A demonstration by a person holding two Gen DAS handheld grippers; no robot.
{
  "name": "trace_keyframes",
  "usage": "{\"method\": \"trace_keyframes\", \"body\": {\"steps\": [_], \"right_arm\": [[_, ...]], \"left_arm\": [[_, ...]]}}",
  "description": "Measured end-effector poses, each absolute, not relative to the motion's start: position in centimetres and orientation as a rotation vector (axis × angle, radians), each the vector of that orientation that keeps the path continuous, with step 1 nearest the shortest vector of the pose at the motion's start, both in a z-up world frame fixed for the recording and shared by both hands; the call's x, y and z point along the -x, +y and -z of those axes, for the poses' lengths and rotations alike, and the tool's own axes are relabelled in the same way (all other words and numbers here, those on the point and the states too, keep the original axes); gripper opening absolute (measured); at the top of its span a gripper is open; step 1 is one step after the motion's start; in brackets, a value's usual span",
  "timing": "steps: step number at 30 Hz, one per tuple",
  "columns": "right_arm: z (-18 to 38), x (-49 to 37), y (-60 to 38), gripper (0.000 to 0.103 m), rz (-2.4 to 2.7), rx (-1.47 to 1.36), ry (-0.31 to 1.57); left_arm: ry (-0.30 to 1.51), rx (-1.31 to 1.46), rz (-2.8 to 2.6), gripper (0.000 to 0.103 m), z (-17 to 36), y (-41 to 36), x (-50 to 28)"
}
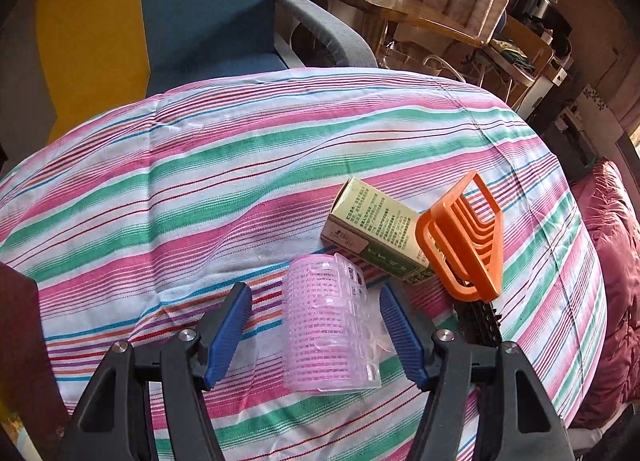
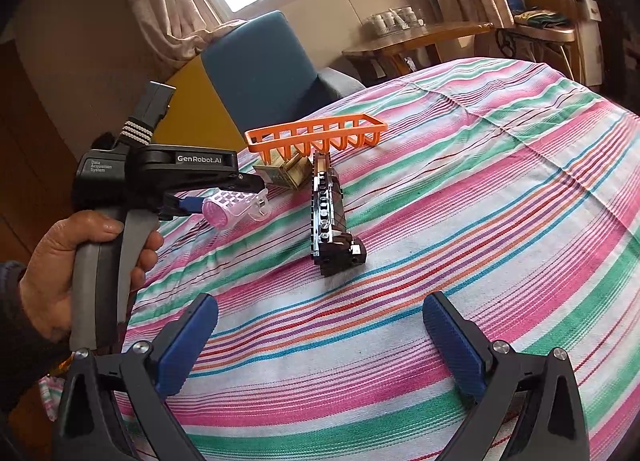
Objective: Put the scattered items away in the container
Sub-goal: 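Move right tool over black comb while left tool approaches small pink roller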
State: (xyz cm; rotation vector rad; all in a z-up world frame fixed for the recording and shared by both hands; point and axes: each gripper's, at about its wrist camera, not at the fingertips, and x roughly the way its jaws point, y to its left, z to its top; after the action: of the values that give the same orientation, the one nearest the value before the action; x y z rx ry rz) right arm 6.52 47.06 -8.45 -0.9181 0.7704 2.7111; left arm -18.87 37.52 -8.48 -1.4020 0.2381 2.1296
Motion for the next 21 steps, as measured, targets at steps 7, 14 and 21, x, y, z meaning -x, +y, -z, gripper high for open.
{"method": "trace_keyframes", "body": {"steps": [7,14,21], "right_arm": [[8.3,-6.0,46.7,0.103,-2.700,0.971,0.709],[6.6,-4.6,48.6,0.103,-2.695,1.006,0.707],[5.9,1.0,50.8,0.103,-2.637,1.076,0.582]], "left_arm": [[0.187,1.403,-2.105,0.060,8.4,35.4,16.7],[0.261,1.381,-2.097,0.058,8.8,32.7,12.1],[0.168,1.392,-2.074,0.059,8.0,30.3,9.9]]}}
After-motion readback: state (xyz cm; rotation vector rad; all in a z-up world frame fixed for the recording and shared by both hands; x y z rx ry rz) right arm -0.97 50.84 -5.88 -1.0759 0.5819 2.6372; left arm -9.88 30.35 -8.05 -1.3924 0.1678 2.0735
